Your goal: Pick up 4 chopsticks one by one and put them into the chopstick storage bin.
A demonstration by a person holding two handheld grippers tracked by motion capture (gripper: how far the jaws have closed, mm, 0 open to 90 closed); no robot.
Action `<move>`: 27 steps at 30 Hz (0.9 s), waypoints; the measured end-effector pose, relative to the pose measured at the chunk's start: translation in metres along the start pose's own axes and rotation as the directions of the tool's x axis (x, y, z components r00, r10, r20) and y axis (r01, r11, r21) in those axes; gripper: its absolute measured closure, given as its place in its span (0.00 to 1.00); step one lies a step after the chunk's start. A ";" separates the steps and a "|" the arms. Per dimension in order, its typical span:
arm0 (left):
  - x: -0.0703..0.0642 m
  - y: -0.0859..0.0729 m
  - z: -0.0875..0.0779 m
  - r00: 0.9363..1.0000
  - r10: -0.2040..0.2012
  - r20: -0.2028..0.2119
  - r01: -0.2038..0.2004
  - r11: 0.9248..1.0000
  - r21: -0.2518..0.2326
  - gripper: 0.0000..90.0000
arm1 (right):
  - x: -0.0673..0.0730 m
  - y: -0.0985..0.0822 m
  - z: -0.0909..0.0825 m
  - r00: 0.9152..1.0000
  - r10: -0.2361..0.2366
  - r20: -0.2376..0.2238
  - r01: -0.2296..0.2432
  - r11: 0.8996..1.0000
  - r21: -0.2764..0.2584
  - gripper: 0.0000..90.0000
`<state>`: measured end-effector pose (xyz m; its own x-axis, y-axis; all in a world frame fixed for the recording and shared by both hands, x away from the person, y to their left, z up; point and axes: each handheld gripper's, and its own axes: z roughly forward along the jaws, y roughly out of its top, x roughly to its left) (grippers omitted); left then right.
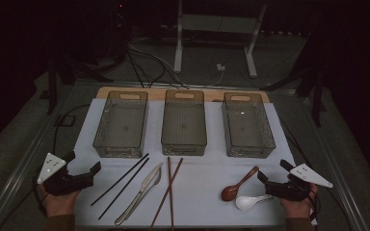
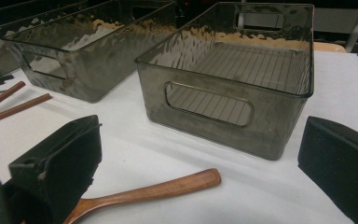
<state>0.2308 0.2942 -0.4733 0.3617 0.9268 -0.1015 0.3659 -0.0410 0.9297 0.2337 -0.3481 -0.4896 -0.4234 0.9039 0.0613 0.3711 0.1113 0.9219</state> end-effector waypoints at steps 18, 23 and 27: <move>-0.010 0.023 -0.004 0.998 0.053 0.024 -0.053 0.998 0.021 0.01 | -0.002 0.001 0.001 1.000 -0.002 0.008 0.002 1.000 0.011 0.00; -0.015 0.031 0.000 0.996 0.079 0.049 -0.081 0.996 0.035 0.01 | -0.005 -0.003 0.003 1.000 0.014 0.005 -0.014 0.999 0.035 0.00; -0.017 0.035 0.003 0.994 0.087 0.073 -0.092 0.994 0.060 0.01 | -0.004 -0.003 0.003 1.000 0.014 0.007 -0.015 0.999 0.032 0.00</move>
<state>0.2399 0.2764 -0.4402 0.4537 0.8900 -0.0455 0.3823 -0.1482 0.9121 0.2372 -0.3510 -0.4939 -0.4122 0.9083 0.0717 0.4034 0.1113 0.9082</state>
